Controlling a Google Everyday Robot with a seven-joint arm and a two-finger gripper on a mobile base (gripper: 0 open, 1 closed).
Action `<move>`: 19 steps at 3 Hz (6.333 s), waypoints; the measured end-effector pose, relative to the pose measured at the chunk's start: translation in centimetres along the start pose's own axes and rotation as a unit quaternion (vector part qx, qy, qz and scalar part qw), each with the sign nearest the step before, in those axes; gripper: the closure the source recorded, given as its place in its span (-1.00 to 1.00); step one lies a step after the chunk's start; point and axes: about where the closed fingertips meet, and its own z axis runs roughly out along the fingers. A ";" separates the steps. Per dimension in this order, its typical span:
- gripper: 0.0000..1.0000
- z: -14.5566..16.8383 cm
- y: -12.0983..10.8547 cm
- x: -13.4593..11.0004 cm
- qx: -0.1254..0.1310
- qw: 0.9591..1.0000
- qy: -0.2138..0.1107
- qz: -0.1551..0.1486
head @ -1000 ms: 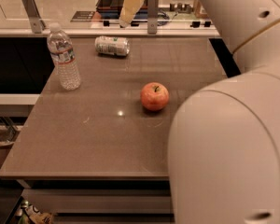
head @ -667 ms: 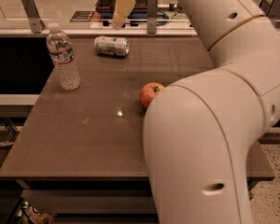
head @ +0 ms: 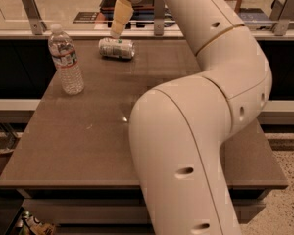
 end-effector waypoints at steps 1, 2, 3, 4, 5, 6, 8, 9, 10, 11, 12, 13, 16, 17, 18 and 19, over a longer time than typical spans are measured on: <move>-1.00 1.4 0.4 -0.2 -0.015 1.000 0.003 -0.001; -1.00 2.6 0.9 -0.6 -0.028 1.000 0.004 -0.009; -1.00 3.3 1.5 -0.5 -0.038 0.999 0.019 -0.016; -1.00 3.4 1.8 -0.3 -0.041 0.999 0.031 -0.015; -1.00 3.5 1.9 -0.3 -0.041 0.998 0.040 -0.014; -1.00 4.2 2.0 -0.6 -0.043 0.998 0.041 -0.016; -1.00 5.7 2.2 -0.6 -0.050 0.998 0.040 -0.012; -1.00 6.1 2.1 -0.4 -0.052 0.998 0.042 -0.009; -1.00 6.2 2.1 -0.1 -0.053 0.998 0.043 -0.007; -1.00 6.6 2.2 0.0 -0.056 0.997 0.044 -0.007; -1.00 6.9 2.3 -0.1 -0.060 0.997 0.044 -0.009; -1.00 7.2 2.4 -0.2 -0.062 0.997 0.043 -0.010; -1.00 8.4 2.8 -0.1 -0.072 0.996 0.044 -0.009; -1.00 8.8 3.0 0.0 -0.076 0.996 0.043 -0.009; -1.00 8.9 3.0 0.0 -0.078 0.996 0.043 -0.009; -1.00 9.1 3.1 0.0 -0.080 0.996 0.044 -0.009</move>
Offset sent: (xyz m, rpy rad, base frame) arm 0.0201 0.0173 -0.0159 -0.0099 0.0887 0.0613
